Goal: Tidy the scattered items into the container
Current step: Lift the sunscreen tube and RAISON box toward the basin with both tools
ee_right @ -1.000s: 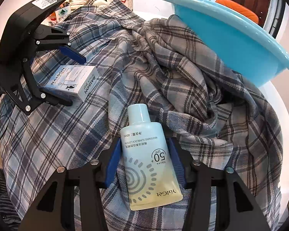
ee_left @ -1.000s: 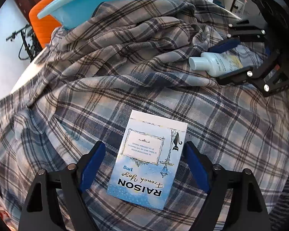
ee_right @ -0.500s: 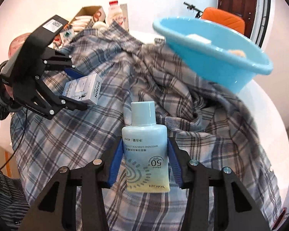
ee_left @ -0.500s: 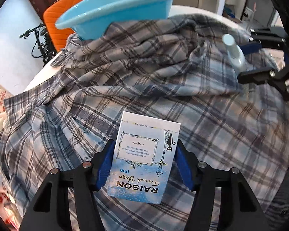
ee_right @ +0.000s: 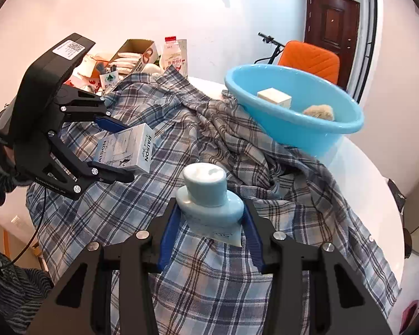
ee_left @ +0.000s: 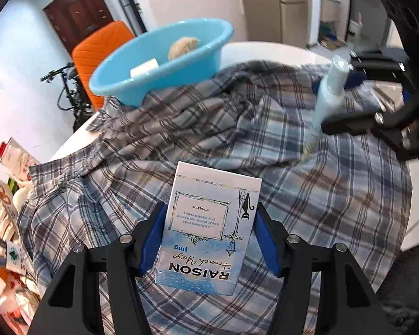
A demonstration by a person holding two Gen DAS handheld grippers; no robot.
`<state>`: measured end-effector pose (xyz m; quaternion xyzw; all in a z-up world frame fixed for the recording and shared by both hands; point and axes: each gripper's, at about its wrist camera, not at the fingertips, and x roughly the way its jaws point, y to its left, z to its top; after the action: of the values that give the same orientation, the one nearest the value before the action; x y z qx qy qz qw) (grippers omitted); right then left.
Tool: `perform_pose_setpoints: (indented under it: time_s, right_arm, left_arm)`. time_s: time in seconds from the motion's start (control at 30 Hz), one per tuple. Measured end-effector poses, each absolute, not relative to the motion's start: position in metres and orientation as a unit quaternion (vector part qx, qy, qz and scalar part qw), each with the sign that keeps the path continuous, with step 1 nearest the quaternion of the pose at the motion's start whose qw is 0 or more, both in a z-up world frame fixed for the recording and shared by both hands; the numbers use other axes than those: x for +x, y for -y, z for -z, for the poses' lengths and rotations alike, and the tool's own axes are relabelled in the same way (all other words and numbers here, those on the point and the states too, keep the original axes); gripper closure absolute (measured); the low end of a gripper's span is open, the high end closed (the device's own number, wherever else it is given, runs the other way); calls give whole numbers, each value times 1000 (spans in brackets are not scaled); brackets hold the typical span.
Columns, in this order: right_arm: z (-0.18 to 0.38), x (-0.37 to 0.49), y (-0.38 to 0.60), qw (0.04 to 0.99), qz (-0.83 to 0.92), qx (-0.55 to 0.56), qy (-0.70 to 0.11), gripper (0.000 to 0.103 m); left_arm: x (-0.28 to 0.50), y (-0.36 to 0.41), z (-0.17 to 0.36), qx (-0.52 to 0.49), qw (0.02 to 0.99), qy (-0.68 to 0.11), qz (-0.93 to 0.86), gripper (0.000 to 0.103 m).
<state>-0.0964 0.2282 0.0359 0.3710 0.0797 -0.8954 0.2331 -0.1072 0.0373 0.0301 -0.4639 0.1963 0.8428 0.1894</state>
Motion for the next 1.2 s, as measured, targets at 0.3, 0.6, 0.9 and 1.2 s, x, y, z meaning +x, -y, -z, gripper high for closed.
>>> perform_pose_setpoints:
  time_s: [0.3, 0.6, 0.9, 1.2]
  right_arm:
    - [-45, -76, -229, 236, 907, 345, -58, 60]
    - [-41, -62, -223, 146, 938, 314, -8, 60]
    - [-41, -44, -223, 32, 961, 273, -17, 60]
    - [-27, -45, -225, 13, 949, 311, 59, 60]
  left_arm:
    - [-105, -35, -36, -459, 128, -129, -869, 40]
    - [-98, -42, -30, -435, 80, -91, -892, 40]
    - [-89, -28, -9, -442, 36, -48, -895, 40]
    - [-76, -35, 6, -438, 28, -17, -898, 40]
